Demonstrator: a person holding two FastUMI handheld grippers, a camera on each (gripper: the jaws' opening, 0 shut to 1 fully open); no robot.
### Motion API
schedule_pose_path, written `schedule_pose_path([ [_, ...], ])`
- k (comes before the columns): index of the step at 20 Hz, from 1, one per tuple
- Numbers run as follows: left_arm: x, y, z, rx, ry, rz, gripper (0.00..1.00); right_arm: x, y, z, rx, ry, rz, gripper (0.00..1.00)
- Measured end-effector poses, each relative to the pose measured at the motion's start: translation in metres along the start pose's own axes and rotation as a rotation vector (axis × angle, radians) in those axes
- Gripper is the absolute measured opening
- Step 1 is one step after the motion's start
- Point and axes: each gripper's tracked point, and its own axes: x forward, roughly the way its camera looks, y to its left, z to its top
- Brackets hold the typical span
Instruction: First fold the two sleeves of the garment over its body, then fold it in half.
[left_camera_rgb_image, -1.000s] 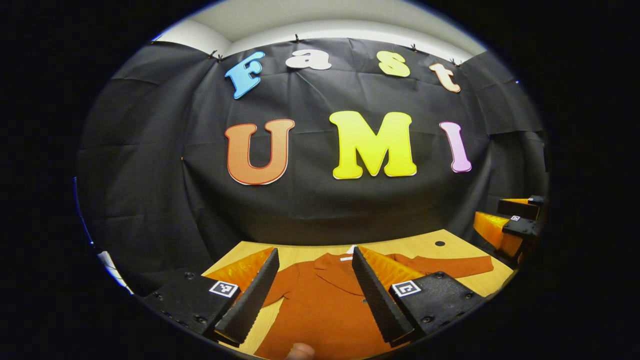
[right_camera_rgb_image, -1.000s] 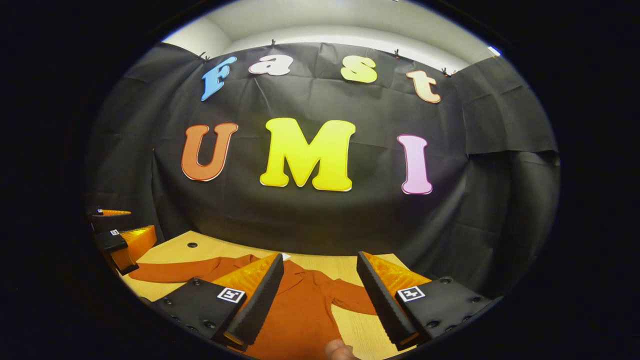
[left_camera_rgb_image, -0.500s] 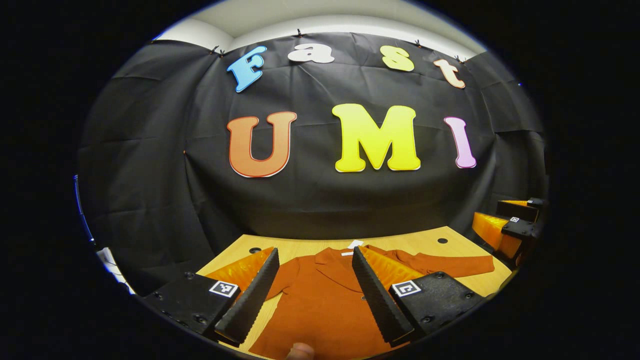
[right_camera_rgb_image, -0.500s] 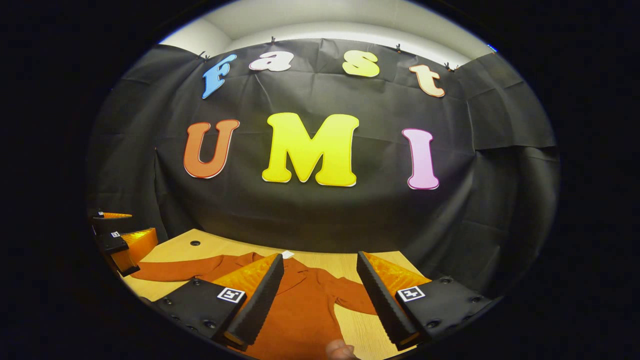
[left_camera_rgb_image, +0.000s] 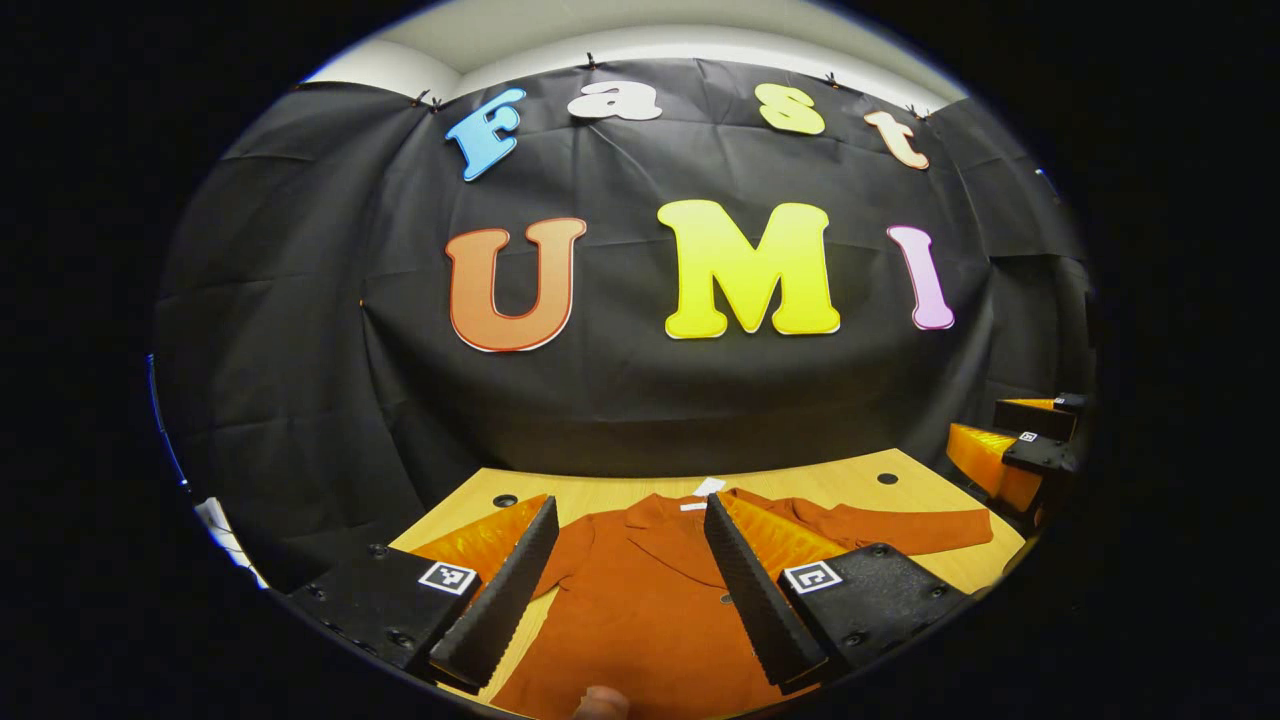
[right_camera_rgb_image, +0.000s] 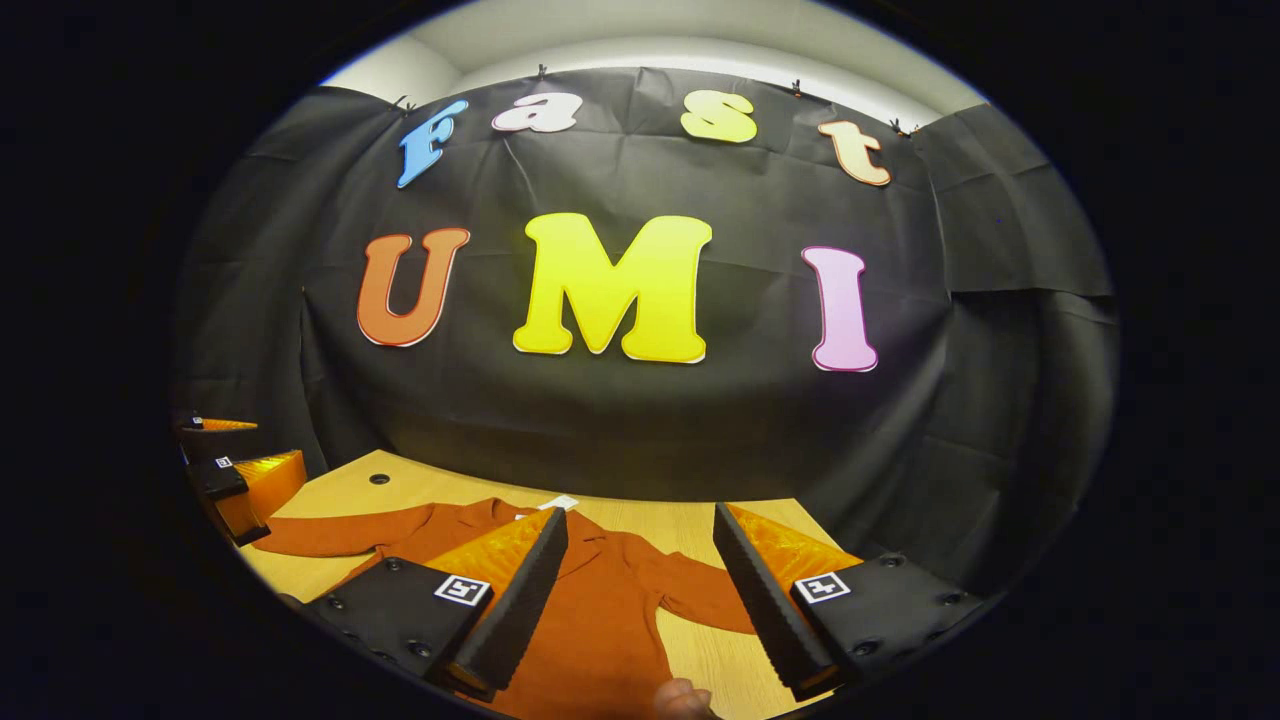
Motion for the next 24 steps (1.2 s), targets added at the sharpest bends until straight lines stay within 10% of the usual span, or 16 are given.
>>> schedule_pose_path([
  [16, 0.023, -0.041, -0.066, -0.008, 0.218, -0.041, 0.96, 0.073, -0.13, -0.057, 0.04, 0.149, -0.206, 0.94],
  [24, 0.012, -0.048, -0.111, -0.025, 0.387, 0.028, 0.96, 0.097, -0.235, -0.169, 0.087, 0.484, -0.327, 0.95],
])
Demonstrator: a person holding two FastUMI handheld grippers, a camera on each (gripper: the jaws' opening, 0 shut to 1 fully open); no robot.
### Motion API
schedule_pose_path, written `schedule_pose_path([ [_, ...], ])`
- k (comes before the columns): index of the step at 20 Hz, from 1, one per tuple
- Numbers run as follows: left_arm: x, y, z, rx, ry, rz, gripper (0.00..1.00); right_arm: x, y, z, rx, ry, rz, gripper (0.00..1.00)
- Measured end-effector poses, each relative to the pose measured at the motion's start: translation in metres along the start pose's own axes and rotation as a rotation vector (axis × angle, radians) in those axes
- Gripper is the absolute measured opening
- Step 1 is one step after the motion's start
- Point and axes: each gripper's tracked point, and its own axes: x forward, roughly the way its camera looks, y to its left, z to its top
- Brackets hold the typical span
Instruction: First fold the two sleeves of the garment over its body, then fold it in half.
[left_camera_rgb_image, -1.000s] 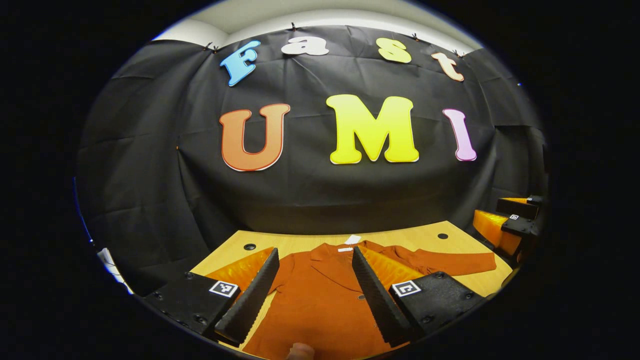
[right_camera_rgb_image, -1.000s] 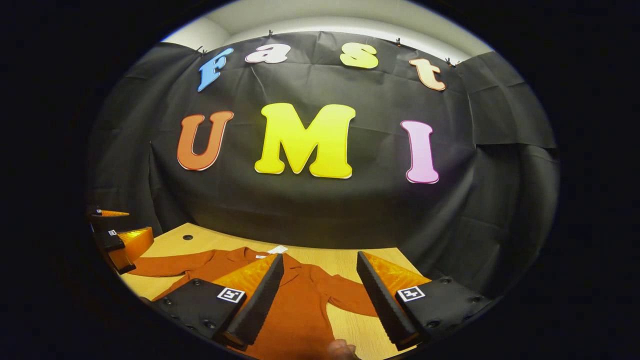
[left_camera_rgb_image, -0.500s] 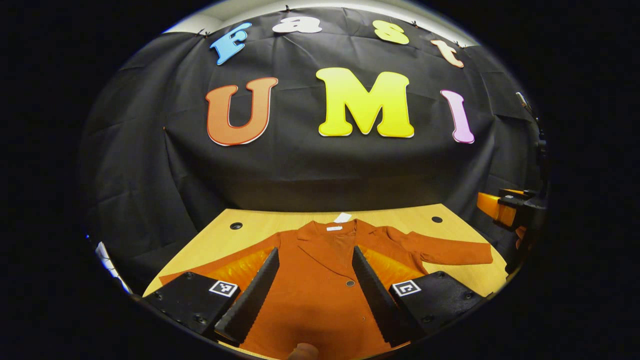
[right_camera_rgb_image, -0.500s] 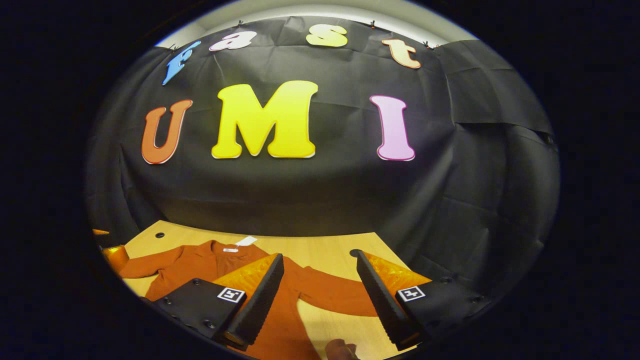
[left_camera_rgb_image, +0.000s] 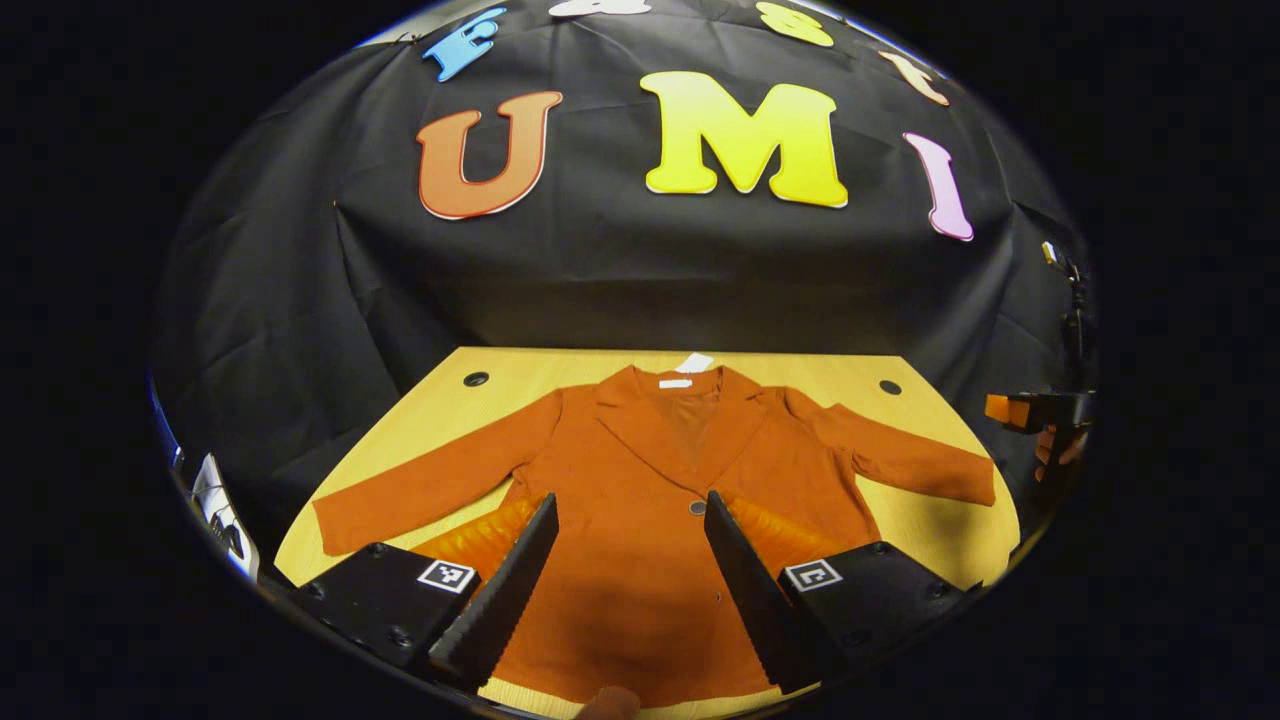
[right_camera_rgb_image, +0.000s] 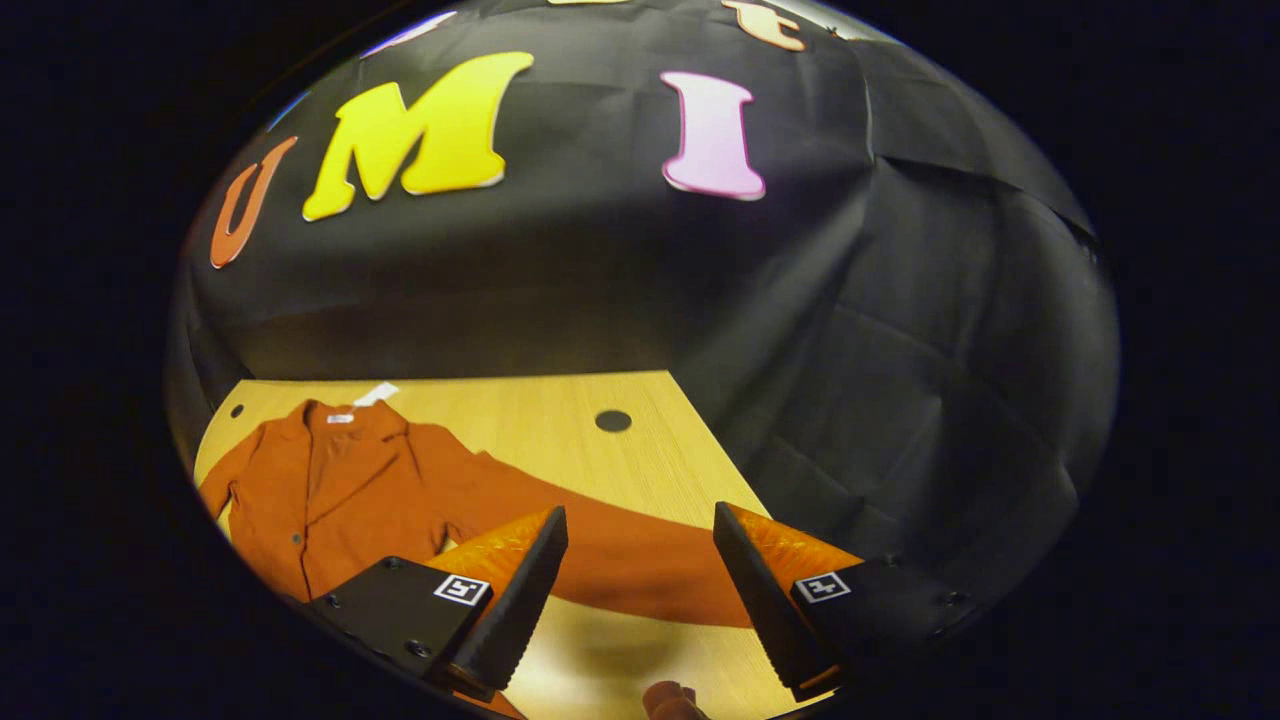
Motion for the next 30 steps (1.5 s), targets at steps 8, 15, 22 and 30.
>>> schedule_pose_path([
  [8, -0.004, -0.02, -0.046, -0.018, 0.124, 0.056, 0.96, 0.074, -0.073, -0.088, 0.102, 0.419, -0.102, 0.95],
  [15, -0.022, -0.05, -0.075, 0.002, 0.165, 0.074, 0.96, 0.103, -0.091, -0.122, 0.14, 0.56, -0.121, 0.95],
  [22, -0.043, -0.061, -0.099, -0.039, 0.217, 0.116, 0.97, 0.098, -0.086, -0.112, 0.344, 0.73, -0.048, 0.89],
  [30, -0.064, -0.054, -0.116, -0.136, 0.241, 0.174, 0.97, 0.09, -0.067, -0.114, 0.354, 0.825, 0.086, 0.49],
])
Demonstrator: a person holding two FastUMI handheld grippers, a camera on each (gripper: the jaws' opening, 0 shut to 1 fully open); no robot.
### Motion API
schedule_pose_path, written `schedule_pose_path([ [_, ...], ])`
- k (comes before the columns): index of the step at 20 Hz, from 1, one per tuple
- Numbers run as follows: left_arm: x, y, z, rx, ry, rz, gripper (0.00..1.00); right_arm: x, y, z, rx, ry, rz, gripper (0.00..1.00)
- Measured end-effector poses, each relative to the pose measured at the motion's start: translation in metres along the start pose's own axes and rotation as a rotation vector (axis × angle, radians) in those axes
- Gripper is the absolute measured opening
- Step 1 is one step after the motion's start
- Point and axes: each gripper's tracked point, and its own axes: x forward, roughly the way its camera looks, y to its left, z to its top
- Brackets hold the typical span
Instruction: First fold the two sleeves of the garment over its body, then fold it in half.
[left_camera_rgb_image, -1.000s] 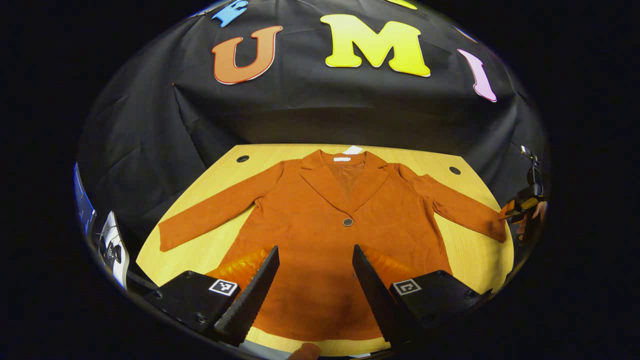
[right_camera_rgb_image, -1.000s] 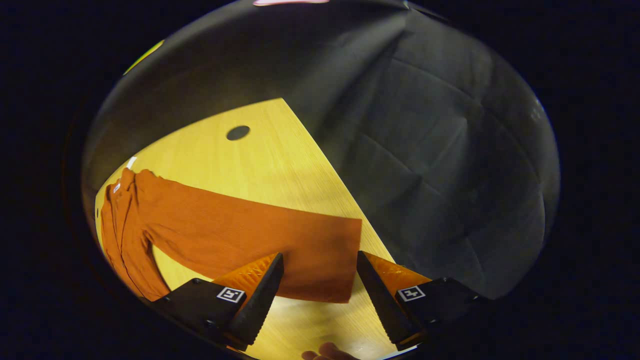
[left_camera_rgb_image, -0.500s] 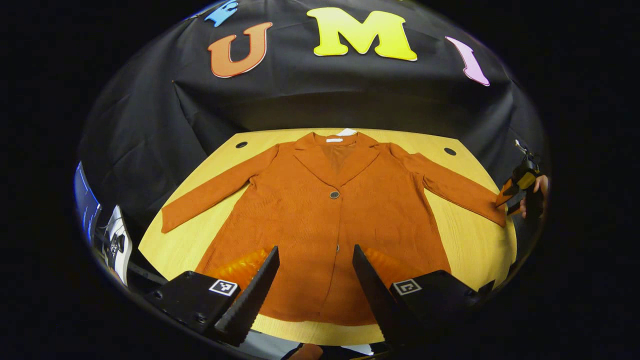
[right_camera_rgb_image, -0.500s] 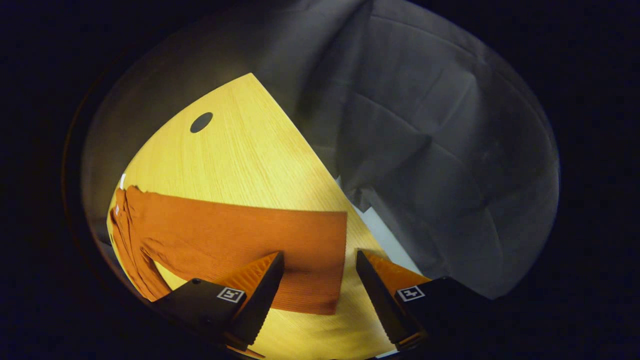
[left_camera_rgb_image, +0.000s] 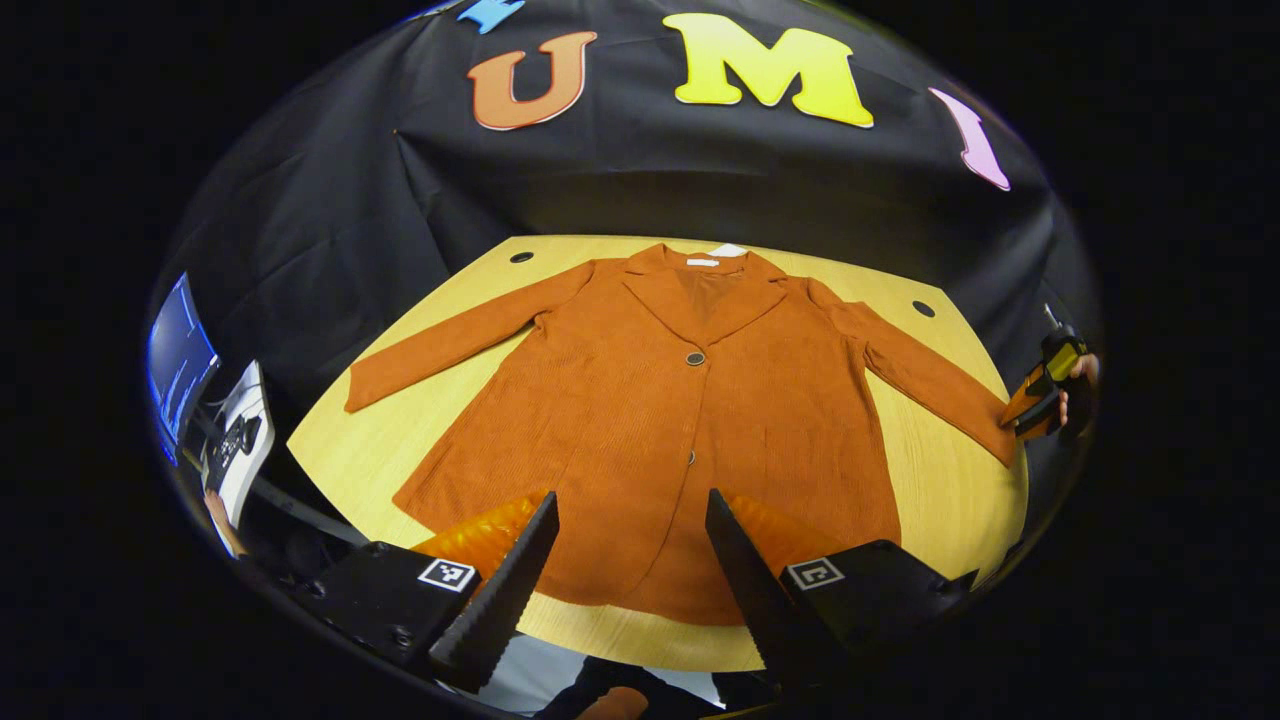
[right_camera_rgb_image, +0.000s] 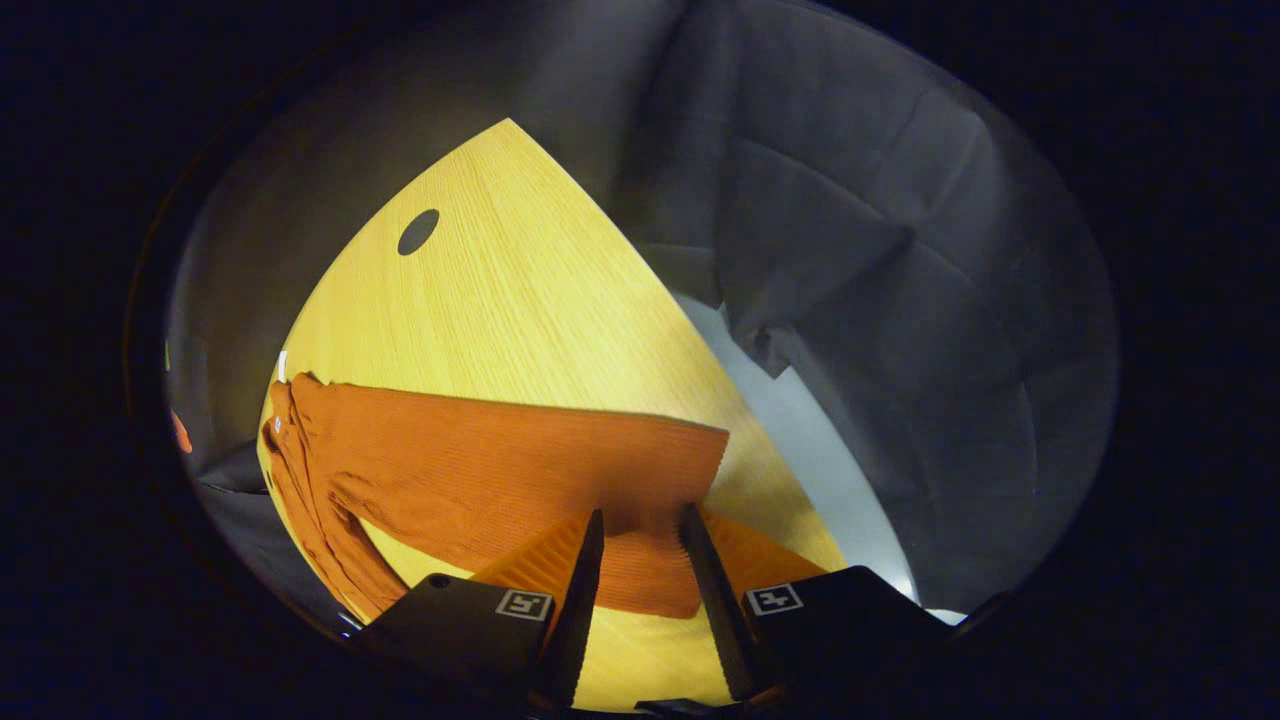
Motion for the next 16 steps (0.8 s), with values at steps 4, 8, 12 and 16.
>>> schedule_pose_path([
  [4, -0.006, 0.007, -0.003, -0.024, -0.003, 0.03, 0.97, 0.003, -0.003, 0.001, -0.01, 0.007, -0.012, 0.16],
  [8, -0.01, 0.015, -0.004, -0.037, -0.009, 0.046, 0.97, -0.006, -0.003, -0.002, -0.043, -0.01, -0.009, 0.16],
  [12, -0.003, 0.016, 0.002, -0.041, -0.009, 0.04, 0.97, -0.011, -0.004, -0.001, 0.008, -0.006, 0.003, 0.01],
  [16, 0.012, 0.008, 0.003, -0.014, -0.001, -0.022, 0.97, -0.031, 0.006, 0.001, -0.005, -0.058, -0.004, 0.02],
])
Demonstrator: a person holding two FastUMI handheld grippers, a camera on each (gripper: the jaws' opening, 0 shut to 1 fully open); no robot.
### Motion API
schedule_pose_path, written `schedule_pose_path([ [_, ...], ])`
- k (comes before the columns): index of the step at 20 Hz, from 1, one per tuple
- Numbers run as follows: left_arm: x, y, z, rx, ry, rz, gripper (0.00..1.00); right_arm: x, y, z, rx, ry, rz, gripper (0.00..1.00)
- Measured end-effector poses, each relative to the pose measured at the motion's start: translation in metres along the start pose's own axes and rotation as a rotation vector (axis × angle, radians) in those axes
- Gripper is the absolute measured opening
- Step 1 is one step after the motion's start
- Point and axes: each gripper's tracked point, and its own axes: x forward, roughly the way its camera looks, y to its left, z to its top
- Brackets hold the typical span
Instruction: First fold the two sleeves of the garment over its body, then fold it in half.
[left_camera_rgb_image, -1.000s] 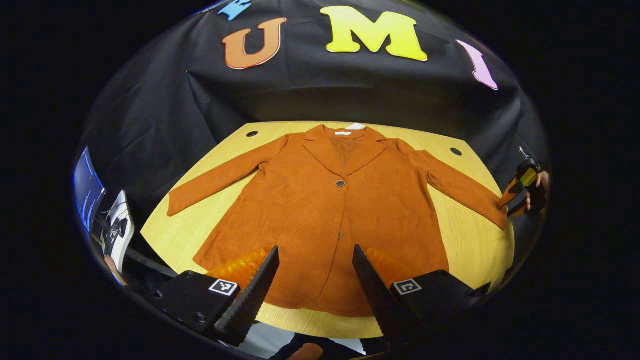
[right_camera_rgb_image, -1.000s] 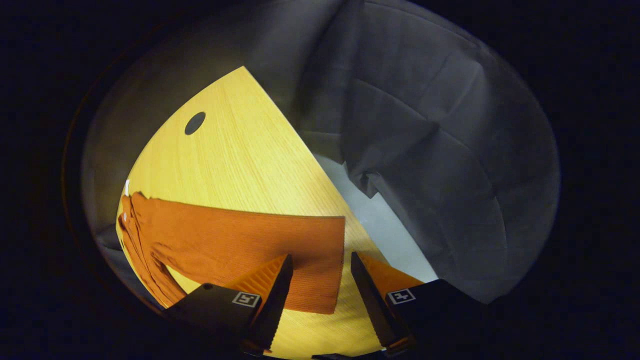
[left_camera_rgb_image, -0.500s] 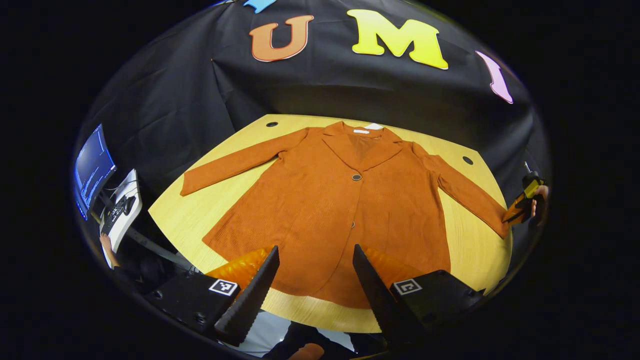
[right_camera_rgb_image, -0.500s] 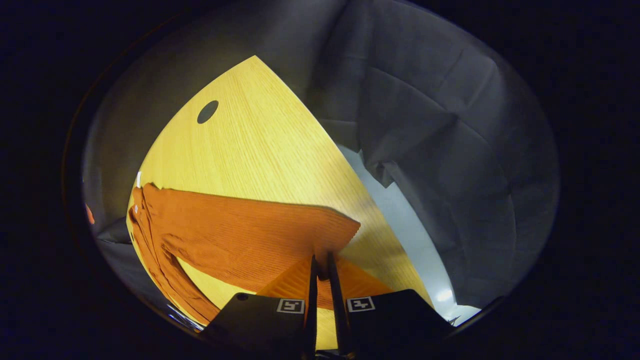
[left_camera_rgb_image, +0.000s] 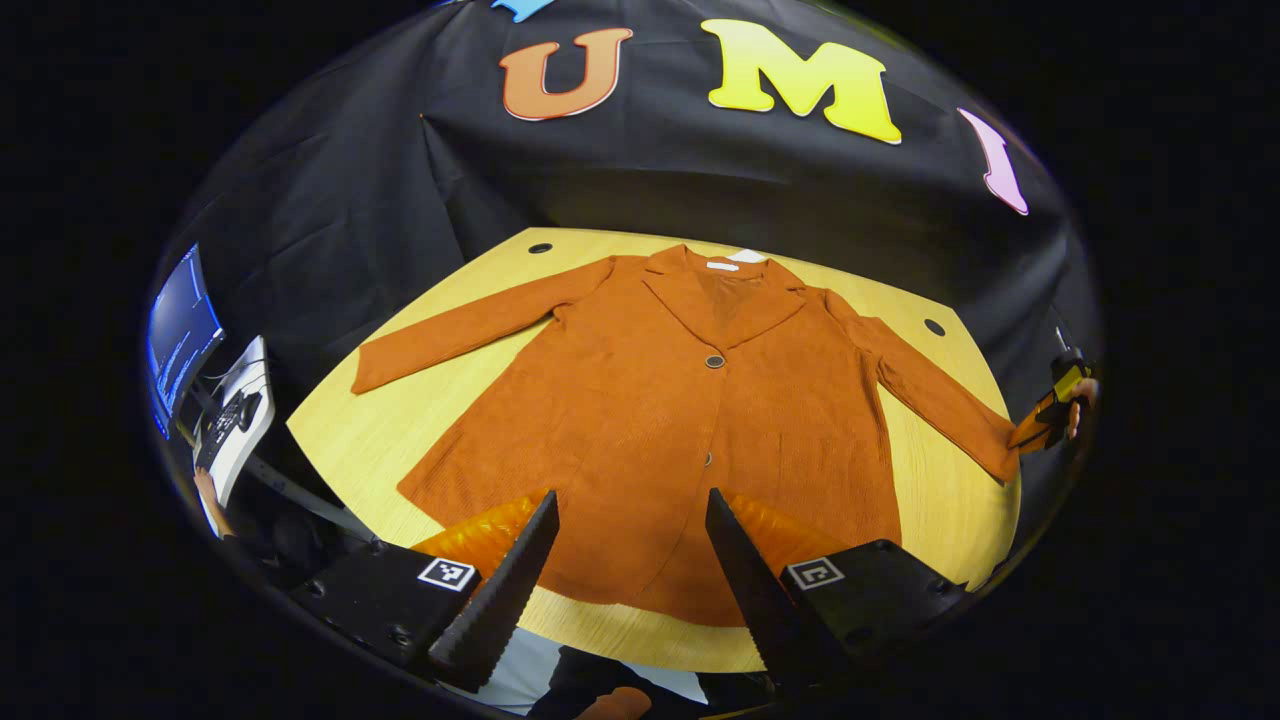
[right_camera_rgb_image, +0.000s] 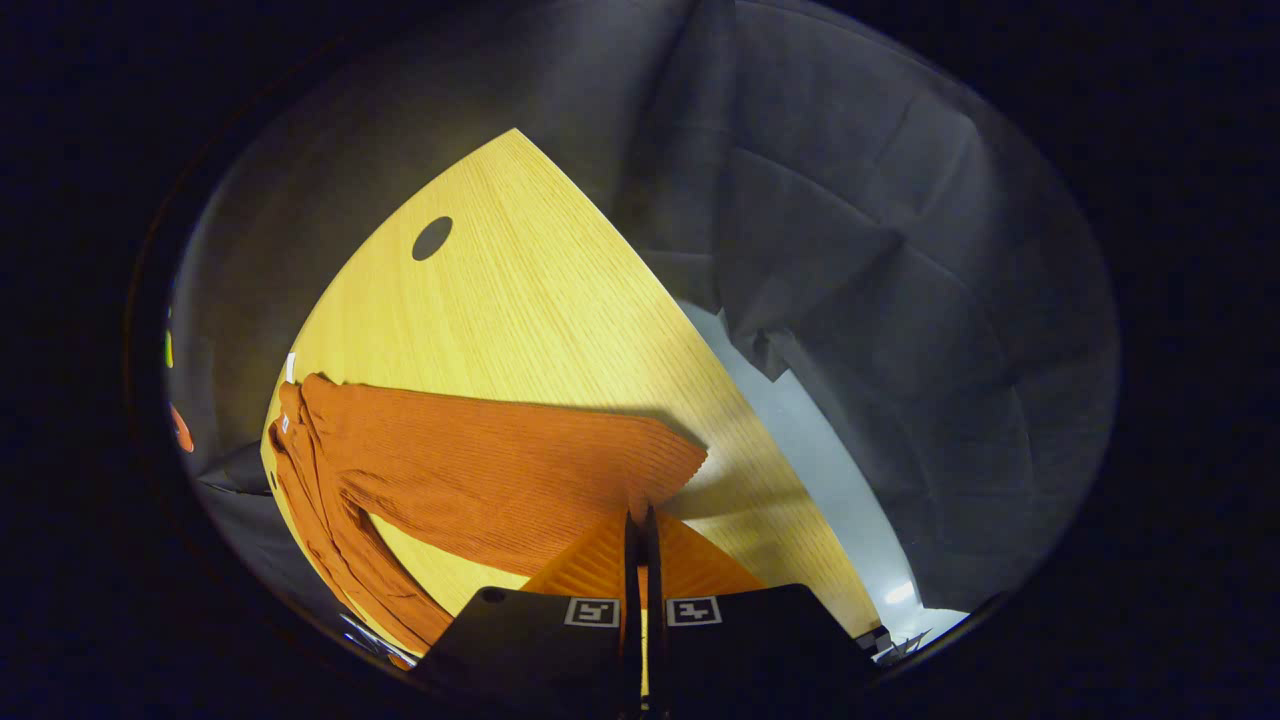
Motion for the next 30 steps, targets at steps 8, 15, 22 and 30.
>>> schedule_pose_path([
  [8, 0.034, 0.033, 0.005, 0.076, 0.042, -0.127, 0.97, -0.079, 0.109, 0.011, -0.066, -0.157, 0.05, 0.02],
  [15, 0.065, 0.119, 0.01, 0.044, 0.05, -0.135, 0.97, -0.122, 0.289, -0.009, -0.232, -0.259, 0.113, 0.02],
  [22, 0.08, 0.187, 0.009, 0.041, 0.037, -0.111, 0.97, -0.108, 0.475, -0.098, -0.488, -0.236, 0.178, 0.02],
  [30, 0.088, 0.234, -0.021, 0.01, 0.097, -0.114, 0.97, -0.056, 0.63, -0.2, -0.49, -0.065, 0.274, 0.02],
])
